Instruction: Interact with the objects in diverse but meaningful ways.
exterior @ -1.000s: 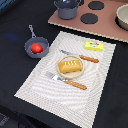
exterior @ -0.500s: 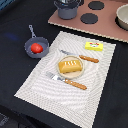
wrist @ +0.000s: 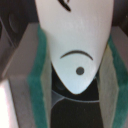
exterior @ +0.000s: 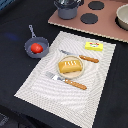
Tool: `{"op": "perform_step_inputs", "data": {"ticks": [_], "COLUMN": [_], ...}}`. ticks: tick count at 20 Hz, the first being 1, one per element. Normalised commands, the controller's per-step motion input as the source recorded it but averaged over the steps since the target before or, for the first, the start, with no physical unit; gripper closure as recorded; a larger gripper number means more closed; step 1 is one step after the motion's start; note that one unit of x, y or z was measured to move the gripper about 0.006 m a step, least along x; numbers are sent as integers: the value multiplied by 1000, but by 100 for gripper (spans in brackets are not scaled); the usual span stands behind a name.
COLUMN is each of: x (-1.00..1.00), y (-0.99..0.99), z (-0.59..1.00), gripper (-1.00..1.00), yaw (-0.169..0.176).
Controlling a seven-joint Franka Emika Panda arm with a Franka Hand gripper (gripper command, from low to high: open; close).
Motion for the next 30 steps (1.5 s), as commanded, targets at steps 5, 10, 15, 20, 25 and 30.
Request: {"op": "perform_step_inputs", "data": {"ticks": [5,10,15,20,25,30], "x": [-186,4,194,254,110,2], "y": [0,-111,-267,-372,-381,-269], "z": [538,225,85,1,31,-53], "gripper": [-100,-100,-100,-100,-100,-100], "yaw": [53,1,-7,-30,-52,-40]}}
